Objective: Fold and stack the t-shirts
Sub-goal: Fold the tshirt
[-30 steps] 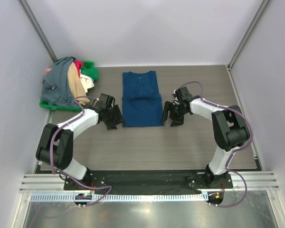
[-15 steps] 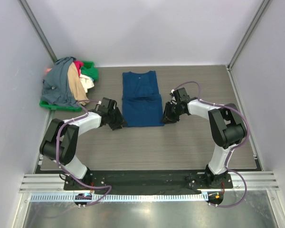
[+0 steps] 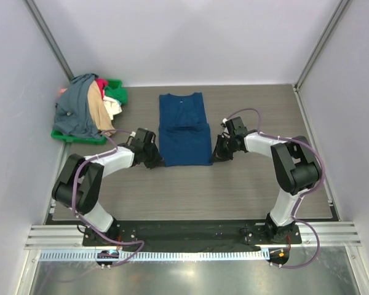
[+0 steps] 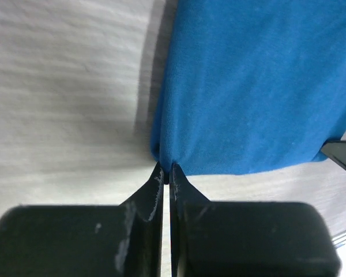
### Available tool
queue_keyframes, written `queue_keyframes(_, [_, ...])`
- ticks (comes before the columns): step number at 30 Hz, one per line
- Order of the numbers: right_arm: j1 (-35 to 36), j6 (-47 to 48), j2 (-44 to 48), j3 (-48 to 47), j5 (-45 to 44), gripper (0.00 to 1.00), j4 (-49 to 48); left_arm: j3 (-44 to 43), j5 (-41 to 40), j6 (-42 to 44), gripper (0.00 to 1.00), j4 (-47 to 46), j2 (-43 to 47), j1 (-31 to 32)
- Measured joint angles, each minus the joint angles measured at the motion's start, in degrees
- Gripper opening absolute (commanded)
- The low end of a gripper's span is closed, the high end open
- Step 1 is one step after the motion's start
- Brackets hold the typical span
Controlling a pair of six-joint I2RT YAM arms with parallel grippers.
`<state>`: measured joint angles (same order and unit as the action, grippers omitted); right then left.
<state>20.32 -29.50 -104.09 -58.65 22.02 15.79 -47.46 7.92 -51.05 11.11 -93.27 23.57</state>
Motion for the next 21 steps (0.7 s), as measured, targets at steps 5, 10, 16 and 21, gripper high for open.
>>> queue_keyframes(5, [0.0, -0.61, 6.05, 4.85, -0.09, 0.01, 1.01, 1.84, -2.91, -0.55, 0.0, 2.47, 6.29, 4.94])
queue_keyframes(10, [0.2, -1.22, 17.79, 9.44, -1.01, 0.01, 4.66, 5.44, -6.38, -2.89, 0.0, 6.27, 17.53, 11.69])
queue_keyframes(16, [1.05, -3.93, 34.56, 15.23, -2.19, 0.01, 10.01, 8.72, -12.22, -8.63, 0.0, 15.58, 31.08, 20.94])
queue_keyframes(21, [3.13, -8.35, 50.07, 20.04, -3.45, 0.01, 15.89, 8.15, -17.16, -14.82, 0.0, 23.17, 38.03, 29.94])
